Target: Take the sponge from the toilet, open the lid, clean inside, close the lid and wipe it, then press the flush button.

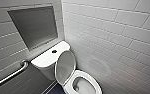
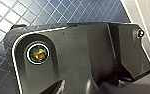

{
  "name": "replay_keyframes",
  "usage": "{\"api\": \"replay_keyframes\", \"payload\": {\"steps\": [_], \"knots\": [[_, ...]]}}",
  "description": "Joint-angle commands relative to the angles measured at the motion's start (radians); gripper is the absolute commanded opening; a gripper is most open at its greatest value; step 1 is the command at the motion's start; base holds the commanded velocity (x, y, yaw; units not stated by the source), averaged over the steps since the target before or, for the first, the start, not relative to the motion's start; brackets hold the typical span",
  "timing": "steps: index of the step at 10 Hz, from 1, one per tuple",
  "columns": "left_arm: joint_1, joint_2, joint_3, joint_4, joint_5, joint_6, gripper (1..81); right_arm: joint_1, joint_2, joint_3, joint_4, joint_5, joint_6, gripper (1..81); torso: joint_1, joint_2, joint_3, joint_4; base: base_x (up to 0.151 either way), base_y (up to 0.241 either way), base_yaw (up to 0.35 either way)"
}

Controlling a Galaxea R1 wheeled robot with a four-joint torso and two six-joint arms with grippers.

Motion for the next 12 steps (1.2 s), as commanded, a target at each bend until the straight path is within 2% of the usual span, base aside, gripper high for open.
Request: {"api": "replay_keyframes", "payload": {"steps": [1, 2, 4, 5, 7, 8, 12], "knots": [[-0.020, -0.016, 0.009, -0.007, 0.083, 0.009, 81.1, 0.255, -0.058, 0.038, 0.061, -0.134, -0.003, 1.0, 0.000, 0.000, 0.000, 0.000, 0.000, 0.000, 0.000], [-0.002, -0.016, 0.009, -0.010, 0.083, 0.009, 81.1, 0.312, -0.040, 0.037, 0.090, -0.156, -0.003, 1.0, 0.000, 0.000, 0.000, 0.000, 0.000, 0.000, 0.000], [0.032, -0.013, 0.009, -0.010, 0.077, 0.011, 81.1, 0.378, 0.001, -0.012, 0.100, -0.199, -0.003, 1.0, 0.000, 0.000, 0.000, 0.000, 0.000, 0.000, 0.000], [0.048, -0.011, 0.009, -0.010, 0.075, 0.011, 81.1, 0.407, 0.023, -0.024, 0.102, -0.212, -0.003, 1.0, 0.000, 0.000, -0.039, 0.000, 0.000, 0.000, 0.000], [0.064, -0.005, 0.009, -0.009, 0.075, 0.011, 81.1, 0.478, 0.067, -0.055, 0.099, -0.266, -0.003, 1.0, 0.000, 0.000, -0.065, 0.000, 0.000, 0.000, 0.000], [0.069, -0.003, 0.009, -0.009, 0.075, 0.011, 81.1, 0.515, 0.090, -0.077, 0.102, -0.308, -0.003, 1.0, 0.000, 0.000, -0.035, 0.000, 0.000, 0.000, 0.000], [0.084, 0.000, 0.006, -0.015, 0.072, 0.011, 81.1, 0.648, 0.217, -0.196, 0.107, -0.415, 0.010, 1.0, 0.000, 0.000, -0.049, 0.000, 0.000, 0.000, 0.000]]}}
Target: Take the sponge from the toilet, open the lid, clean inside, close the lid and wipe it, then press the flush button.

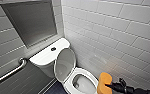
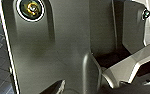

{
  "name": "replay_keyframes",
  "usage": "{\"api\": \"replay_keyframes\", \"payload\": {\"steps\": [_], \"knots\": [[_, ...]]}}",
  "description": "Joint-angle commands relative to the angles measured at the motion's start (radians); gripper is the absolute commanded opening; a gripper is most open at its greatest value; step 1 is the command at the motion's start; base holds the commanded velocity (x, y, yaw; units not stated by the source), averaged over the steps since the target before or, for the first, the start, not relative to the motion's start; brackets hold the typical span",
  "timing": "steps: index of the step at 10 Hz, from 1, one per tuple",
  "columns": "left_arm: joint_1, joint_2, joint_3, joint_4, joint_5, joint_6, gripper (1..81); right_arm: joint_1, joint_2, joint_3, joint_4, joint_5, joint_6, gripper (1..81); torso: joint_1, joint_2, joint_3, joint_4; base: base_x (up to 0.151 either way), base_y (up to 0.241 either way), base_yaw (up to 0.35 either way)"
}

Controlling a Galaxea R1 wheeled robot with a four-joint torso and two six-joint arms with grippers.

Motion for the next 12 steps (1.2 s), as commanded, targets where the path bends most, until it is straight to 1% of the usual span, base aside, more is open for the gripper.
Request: {"api": "replay_keyframes", "payload": {"steps": [1, 2, 4, 5, 7, 8, 9, 10, 12], "knots": [[-0.006, -0.018, 0.007, -0.014, 0.086, 0.005, 81.1, 0.158, 0.027, -0.052, 0.017, -0.105, 0.012, 1.0, 0.000, 0.000, 0.000, 0.000, 0.000, 0.000, 0.000], [0.000, -0.007, -0.002, -0.011, 0.072, 0.005, 81.1, 0.181, 0.079, -0.091, 0.016, -0.139, 0.012, 1.0, 0.000, 0.000, 0.000, 0.000, 0.000, 0.000, 0.000], [0.002, -0.003, -0.005, -0.008, 0.071, 0.005, 81.1, 0.216, 0.156, -0.155, 0.017, -0.179, 0.014, 1.0, 0.000, 0.000, 0.000, 0.000, 0.000, 0.000, 0.000], [0.002, -0.001, -0.005, -0.008, 0.071, 0.005, 81.1, 0.236, 0.194, -0.183, 0.016, -0.208, 0.014, 1.0, 0.064, -0.100, 0.000, 0.000, 0.000, 0.000, 0.000], [0.002, 0.001, -0.005, -0.007, 0.069, 0.005, 81.1, 0.260, 0.231, -0.216, 0.019, -0.229, 0.014, 1.0, 0.071, -0.110, 0.000, 0.000, 0.000, 0.000, 0.000], [0.002, 0.001, -0.005, -0.008, 0.069, 0.005, 81.1, 0.271, 0.245, -0.224, 0.020, -0.231, 0.014, 1.0, 0.087, -0.135, 0.000, 0.000, 0.000, 0.000, 0.000], [0.002, 0.001, -0.005, -0.010, 0.071, 0.005, 81.1, 0.277, 0.257, -0.227, 0.017, -0.231, 0.014, 1.0, 0.043, -0.069, 0.000, 0.000, 0.000, 0.000, 0.000], [0.002, -0.001, -0.005, -0.013, 0.071, 0.005, 81.1, 0.283, 0.266, -0.230, 0.017, -0.231, 0.014, 1.0, 0.065, -0.103, -0.071, 0.000, 0.000, 0.000, 0.000], [0.002, -0.001, -0.005, -0.014, 0.071, 0.005, 81.1, 0.297, 0.292, -0.252, 0.019, -0.231, 0.014, 1.0, 0.081, -0.132, -0.109, 0.000, 0.000, 0.000, 0.000]]}}
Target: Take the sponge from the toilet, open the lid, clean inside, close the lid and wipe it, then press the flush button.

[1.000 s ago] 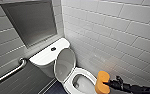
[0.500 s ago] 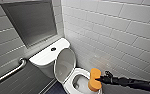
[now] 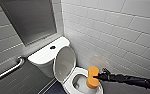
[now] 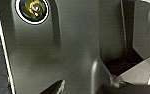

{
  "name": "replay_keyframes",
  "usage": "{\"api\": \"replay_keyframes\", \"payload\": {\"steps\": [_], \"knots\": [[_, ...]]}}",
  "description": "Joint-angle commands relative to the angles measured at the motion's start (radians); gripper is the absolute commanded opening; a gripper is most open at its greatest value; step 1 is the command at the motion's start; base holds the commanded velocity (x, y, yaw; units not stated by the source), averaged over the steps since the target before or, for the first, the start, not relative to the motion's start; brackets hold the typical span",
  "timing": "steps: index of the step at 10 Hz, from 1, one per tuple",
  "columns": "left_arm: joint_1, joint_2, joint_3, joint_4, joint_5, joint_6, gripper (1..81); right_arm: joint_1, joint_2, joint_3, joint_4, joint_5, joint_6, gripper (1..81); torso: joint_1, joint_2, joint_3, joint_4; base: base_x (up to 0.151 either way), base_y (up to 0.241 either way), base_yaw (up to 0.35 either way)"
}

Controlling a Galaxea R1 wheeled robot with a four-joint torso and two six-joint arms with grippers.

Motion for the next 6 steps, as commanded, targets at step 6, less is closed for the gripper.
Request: {"api": "replay_keyframes", "payload": {"steps": [6], "knots": [[0.010, -0.023, 0.016, -0.018, 0.078, 0.003, 81.1, 0.195, 0.168, -0.180, -0.019, -0.073, -0.002, 1.0, 0.003, -0.002, -0.073, 0.000, 0.000, 0.000, 0.000]]}}
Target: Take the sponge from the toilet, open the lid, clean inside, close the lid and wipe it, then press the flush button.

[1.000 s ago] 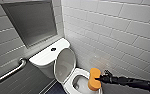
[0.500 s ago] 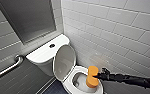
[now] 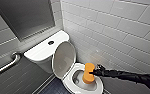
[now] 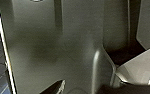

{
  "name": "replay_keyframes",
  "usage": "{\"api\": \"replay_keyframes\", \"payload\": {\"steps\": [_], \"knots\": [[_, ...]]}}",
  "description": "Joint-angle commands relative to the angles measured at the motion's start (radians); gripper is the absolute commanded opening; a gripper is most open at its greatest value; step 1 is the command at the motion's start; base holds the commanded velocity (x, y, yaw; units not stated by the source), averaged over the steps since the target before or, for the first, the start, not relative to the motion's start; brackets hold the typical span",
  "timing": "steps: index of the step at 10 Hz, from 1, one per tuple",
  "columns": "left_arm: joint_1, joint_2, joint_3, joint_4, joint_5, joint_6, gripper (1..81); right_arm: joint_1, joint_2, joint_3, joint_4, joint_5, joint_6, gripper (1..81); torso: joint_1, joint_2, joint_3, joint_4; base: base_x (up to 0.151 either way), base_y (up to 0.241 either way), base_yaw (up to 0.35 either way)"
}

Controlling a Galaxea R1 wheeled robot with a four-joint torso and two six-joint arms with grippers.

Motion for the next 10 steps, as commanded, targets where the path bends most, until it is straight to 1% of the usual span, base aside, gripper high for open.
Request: {"api": "replay_keyframes", "payload": {"steps": [1, 5, 7, 10], "knots": [[0.009, -0.021, 0.016, -0.019, 0.093, -0.003, 81.1, 0.148, 0.056, -0.059, -0.026, -0.044, -0.003, 1.0, 0.000, 0.000, 0.000, 0.000, 0.000, 0.000, 0.000], [0.029, -0.023, 0.047, -0.018, 0.093, -0.003, 81.1, 0.164, 0.142, -0.139, -0.060, -0.044, -0.003, 1.0, 0.000, 0.000, 0.000, 0.000, 0.000, 0.000, 0.000], [0.040, -0.031, 0.102, -0.010, 0.093, -0.003, 81.1, 0.173, 0.179, -0.192, -0.066, -0.044, -0.011, 1.0, 0.000, 0.000, 0.000, 0.000, 0.000, 0.000, 0.000], [0.076, -0.035, 0.208, -0.004, 0.091, 0.025, 81.1, 0.193, 0.223, -0.272, -0.066, -0.042, -0.014, 1.0, 0.000, 0.000, 0.000, 0.000, 0.000, 0.000, 0.000]]}}
